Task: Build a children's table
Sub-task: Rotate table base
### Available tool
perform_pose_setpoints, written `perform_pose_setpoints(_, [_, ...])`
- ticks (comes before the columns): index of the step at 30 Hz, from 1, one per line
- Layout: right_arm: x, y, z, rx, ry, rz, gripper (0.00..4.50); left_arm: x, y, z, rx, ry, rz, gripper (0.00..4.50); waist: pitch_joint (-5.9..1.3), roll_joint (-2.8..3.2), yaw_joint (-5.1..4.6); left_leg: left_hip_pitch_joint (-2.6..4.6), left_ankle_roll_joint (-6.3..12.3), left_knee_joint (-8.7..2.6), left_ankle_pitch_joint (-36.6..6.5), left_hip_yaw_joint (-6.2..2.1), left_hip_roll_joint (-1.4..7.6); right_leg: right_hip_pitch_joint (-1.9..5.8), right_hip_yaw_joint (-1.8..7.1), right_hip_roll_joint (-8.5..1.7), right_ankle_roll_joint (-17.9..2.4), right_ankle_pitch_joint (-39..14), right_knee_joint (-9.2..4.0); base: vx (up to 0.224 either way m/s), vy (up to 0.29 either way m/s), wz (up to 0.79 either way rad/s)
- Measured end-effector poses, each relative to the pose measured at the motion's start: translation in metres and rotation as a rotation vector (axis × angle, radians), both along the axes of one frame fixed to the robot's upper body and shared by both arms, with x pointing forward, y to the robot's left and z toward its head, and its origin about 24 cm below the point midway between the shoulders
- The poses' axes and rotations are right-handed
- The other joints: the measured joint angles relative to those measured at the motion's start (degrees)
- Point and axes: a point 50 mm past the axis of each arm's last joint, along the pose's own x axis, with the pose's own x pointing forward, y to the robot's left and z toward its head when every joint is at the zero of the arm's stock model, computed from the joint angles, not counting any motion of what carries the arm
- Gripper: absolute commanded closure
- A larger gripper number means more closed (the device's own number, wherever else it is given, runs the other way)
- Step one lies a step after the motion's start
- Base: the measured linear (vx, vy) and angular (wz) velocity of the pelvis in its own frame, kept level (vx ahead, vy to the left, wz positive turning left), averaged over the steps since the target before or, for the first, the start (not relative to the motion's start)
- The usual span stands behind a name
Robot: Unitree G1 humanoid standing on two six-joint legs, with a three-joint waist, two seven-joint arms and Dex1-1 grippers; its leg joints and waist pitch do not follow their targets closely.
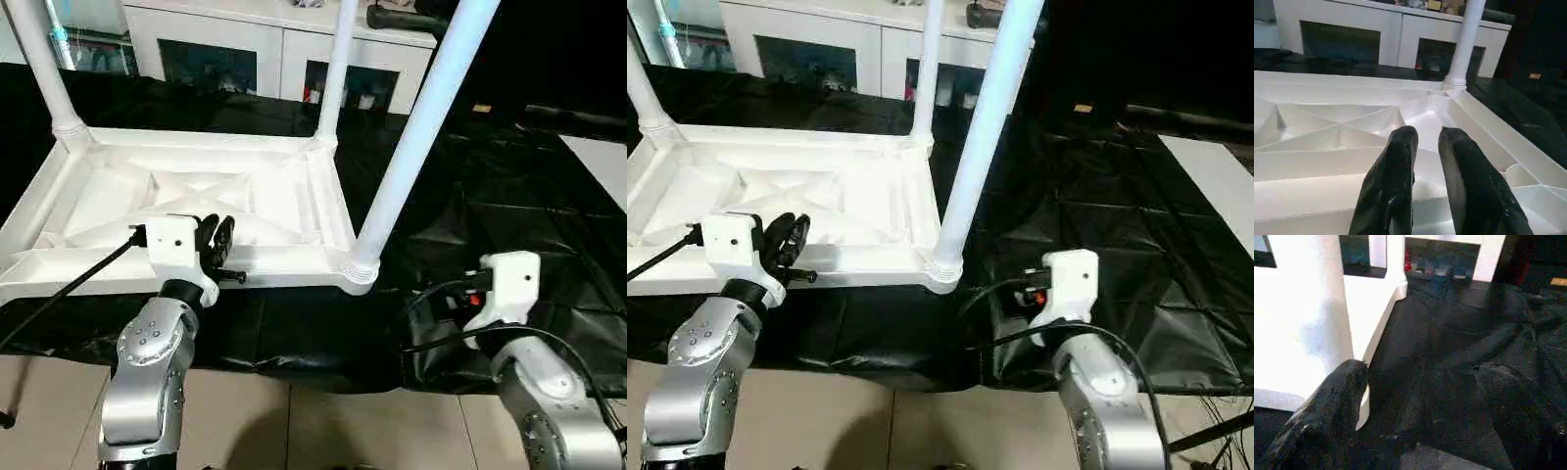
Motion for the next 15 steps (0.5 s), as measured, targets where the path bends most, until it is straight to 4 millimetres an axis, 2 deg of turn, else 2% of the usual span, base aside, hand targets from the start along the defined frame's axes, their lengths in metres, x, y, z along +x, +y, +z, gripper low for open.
perform_pose_setpoints(9, [0.0019,0.0016,0.0020,0.003,-0.007,0.003,0.61,0.0004,-0.0031,0.0070,0.008,-0.026,-0.018,3.40,0.02,0.09,0.08,0.09,-0.06,0.00,-0.04,-0.01,0.03,0.11,0.05,0.06,0.19,-0.06,0.01,0.000,0.000,0.00])
perform_pose_setpoints(11, [0.0022,0.0018,0.0023,0.005,-0.008,0.003,0.61,0.0012,-0.0032,0.0085,0.010,-0.032,-0.021,3.40,0.07,0.15,0.01,0.56,-0.34,-0.02,-0.31,-0.01,0.03,0.47,0.04,0.08,0.30,-0.25,-0.01,0.000,0.000,0.00])
perform_pose_setpoints(15, [0.0022,0.0023,0.0019,0.003,-0.003,0.008,0.61,0.0013,-0.0033,0.0087,0.014,-0.032,-0.025,3.40,0.28,0.41,-0.65,2.35,-0.67,-0.04,-1.27,-0.14,0.15,2.05,-0.30,0.14,0.25,-0.98,-0.19,0.000,0.000,0.00])
